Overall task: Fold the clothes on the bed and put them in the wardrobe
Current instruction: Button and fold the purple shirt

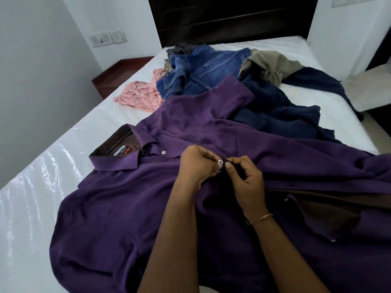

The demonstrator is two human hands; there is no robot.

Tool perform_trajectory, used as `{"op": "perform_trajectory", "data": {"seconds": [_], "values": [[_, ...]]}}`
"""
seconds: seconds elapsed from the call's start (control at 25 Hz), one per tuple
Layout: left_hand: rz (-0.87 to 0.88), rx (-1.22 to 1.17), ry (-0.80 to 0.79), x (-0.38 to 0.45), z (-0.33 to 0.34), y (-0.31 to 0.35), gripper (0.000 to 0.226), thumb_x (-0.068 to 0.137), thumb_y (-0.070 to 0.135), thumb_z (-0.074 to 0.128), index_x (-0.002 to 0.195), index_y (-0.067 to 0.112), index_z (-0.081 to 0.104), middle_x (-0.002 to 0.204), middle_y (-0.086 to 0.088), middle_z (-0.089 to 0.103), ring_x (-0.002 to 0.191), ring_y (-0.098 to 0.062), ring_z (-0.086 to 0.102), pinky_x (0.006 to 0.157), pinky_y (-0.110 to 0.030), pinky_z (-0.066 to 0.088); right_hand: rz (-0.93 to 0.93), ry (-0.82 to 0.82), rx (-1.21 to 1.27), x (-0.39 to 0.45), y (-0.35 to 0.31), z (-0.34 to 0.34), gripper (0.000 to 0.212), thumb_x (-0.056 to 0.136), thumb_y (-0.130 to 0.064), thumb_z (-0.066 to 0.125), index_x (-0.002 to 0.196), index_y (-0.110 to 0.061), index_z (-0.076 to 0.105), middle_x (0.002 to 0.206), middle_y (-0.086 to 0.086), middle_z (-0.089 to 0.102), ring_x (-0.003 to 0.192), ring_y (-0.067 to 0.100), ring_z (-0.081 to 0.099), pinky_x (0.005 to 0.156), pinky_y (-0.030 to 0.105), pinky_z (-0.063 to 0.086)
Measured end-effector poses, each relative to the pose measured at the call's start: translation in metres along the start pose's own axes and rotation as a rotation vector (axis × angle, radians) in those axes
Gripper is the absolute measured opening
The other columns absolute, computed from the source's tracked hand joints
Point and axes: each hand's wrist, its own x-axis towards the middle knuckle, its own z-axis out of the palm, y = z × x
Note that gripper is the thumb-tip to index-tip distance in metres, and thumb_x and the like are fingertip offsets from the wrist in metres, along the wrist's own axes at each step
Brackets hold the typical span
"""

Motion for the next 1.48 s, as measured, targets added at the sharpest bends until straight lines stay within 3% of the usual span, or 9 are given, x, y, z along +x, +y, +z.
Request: {"op": "perform_trajectory", "data": {"seconds": [0.2,0.44,0.52,0.64,0.76,0.96,1.16,1.32,1.48], "values": [[0.021,0.006,0.015,-0.002,0.001,-0.001,0.012,0.082,-0.008,0.082,0.090,-0.006,0.073,0.075,-0.016,0.073,0.070,-0.024,0.072,0.067,-0.031,0.063,0.280,-0.070,0.318,0.001,-0.015,-0.008,0.027,0.129,-0.006,0.069,0.134,0.009,0.092,0.129,0.027,0.094,0.107,0.007,0.085,0.109,0.040,0.068],[-0.013,0.007,-0.016,-0.007,-0.004,0.004,0.018,0.080,-0.006,0.084,0.094,-0.007,0.072,0.085,-0.022,0.077,0.075,-0.025,0.077,0.073,-0.032,0.065,0.327,-0.165,0.349,0.004,-0.018,-0.016,0.020,0.124,-0.003,0.078,0.137,0.009,0.087,0.133,0.029,0.091,0.107,0.007,0.085,0.105,0.031,0.070],[-0.002,0.025,-0.012,-0.007,-0.003,0.004,0.017,0.080,-0.005,0.085,0.091,-0.008,0.073,0.082,-0.021,0.076,0.074,-0.026,0.076,0.071,-0.031,0.064,0.338,-0.195,0.342,0.005,-0.016,-0.015,0.016,0.126,-0.003,0.074,0.132,0.002,0.087,0.123,0.021,0.095,0.107,0.008,0.085,0.101,0.026,0.070],[-0.004,0.068,0.009,-0.006,-0.001,0.004,0.012,0.082,-0.002,0.085,0.089,-0.003,0.075,0.080,-0.015,0.077,0.072,-0.020,0.074,0.070,-0.028,0.062,0.368,-0.250,0.364,0.006,-0.014,-0.013,0.017,0.128,-0.003,0.070,0.126,-0.011,0.085,0.105,-0.008,0.094,0.106,0.007,0.085,0.089,0.011,0.074],[-0.004,0.098,0.011,-0.005,-0.001,0.004,0.011,0.082,0.007,0.087,0.089,0.004,0.078,0.078,-0.007,0.076,0.070,-0.013,0.071,0.070,-0.026,0.059,0.387,-0.227,0.381,0.006,-0.012,-0.012,0.014,0.127,-0.001,0.072,0.129,-0.006,0.086,0.100,-0.012,0.093,0.106,0.008,0.084,0.082,0.005,0.076],[0.042,0.123,-0.003,-0.005,-0.004,0.004,0.006,0.084,0.007,0.085,0.087,0.007,0.079,0.073,-0.004,0.073,0.070,-0.013,0.066,0.066,-0.022,0.056,0.401,-0.216,0.410,0.006,-0.012,-0.011,0.019,0.125,0.000,0.075,0.120,-0.015,0.084,0.098,-0.012,0.093,0.102,0.007,0.084,0.078,0.003,0.076],[0.006,0.094,0.032,-0.010,0.006,0.013,0.003,0.083,0.001,0.081,0.081,0.002,0.080,0.068,-0.007,0.071,0.066,-0.013,0.063,0.066,-0.023,0.057,0.314,-0.101,0.174,0.008,0.006,-0.001,0.006,0.121,-0.001,0.083,0.120,-0.003,0.089,0.096,-0.010,0.081,0.086,0.001,0.072,0.082,0.024,0.064],[0.042,0.142,0.058,-0.008,0.004,0.009,0.011,0.079,0.008,0.089,0.081,0.005,0.079,0.069,-0.006,0.072,0.065,-0.012,0.066,0.067,-0.023,0.059,0.079,-0.086,-0.090,0.009,0.012,0.002,0.009,0.118,-0.008,0.089,0.113,-0.001,0.090,0.109,0.003,0.077,0.083,0.001,0.069,0.078,0.016,0.065],[0.035,0.095,0.085,-0.006,0.004,0.007,0.010,0.084,0.004,0.085,0.087,0.002,0.076,0.076,-0.009,0.074,0.069,-0.016,0.070,0.075,-0.030,0.064,0.075,-0.075,-0.062,0.011,0.012,0.004,0.011,0.121,-0.005,0.083,0.114,0.001,0.087,0.117,0.015,0.077,0.092,0.009,0.072,0.092,0.037,0.066]]}}
